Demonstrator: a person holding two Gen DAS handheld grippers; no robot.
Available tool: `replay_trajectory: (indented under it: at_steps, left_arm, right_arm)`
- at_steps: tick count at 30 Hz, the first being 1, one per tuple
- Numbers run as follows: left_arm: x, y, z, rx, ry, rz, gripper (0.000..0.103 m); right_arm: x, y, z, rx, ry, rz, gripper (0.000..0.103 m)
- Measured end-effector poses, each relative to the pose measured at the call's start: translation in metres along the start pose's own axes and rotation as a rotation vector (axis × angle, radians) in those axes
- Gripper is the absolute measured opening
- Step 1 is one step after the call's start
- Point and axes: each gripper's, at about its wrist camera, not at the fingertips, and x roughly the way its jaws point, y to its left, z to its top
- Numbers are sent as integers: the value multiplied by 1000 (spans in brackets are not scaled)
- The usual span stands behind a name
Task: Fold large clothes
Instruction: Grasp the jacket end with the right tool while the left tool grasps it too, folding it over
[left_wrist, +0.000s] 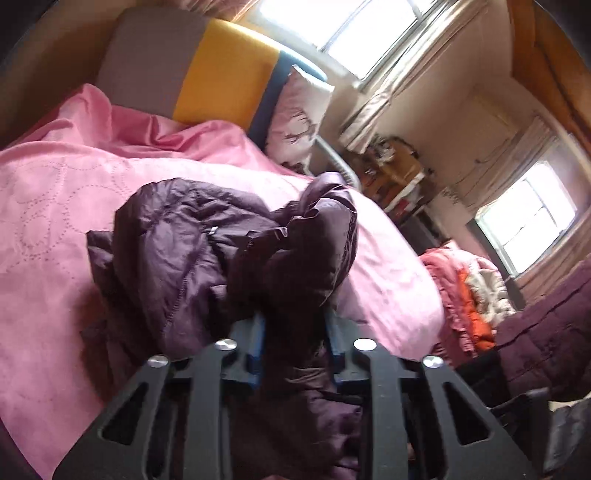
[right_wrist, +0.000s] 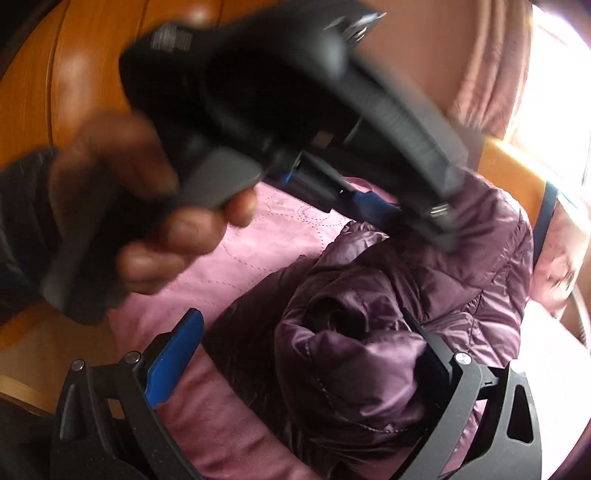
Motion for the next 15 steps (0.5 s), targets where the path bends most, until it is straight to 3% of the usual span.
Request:
replay_trajectory:
  at_steps: [5,7,9,11,15]
  left_arm:
    - [1,13,-1,-48,9,5,15]
    - [-4,14,-4,-50,7,3,15]
    - [-5,18,-4,-53,5,0,15]
    - [-7,19,-3,-65,2,-17,15]
    - [-9,21,-3,-80,10,-50,15]
  right_arm:
    - [-45,-64,-8,269,-43,251,101]
    - [-65,-101,-21,401,-90,292,100]
    - [-74,-131,-36,494,-89,258,91]
    - [-70,-149,-48,518,-42,170,65]
    - [-52,-142,-57,470,30,130,64]
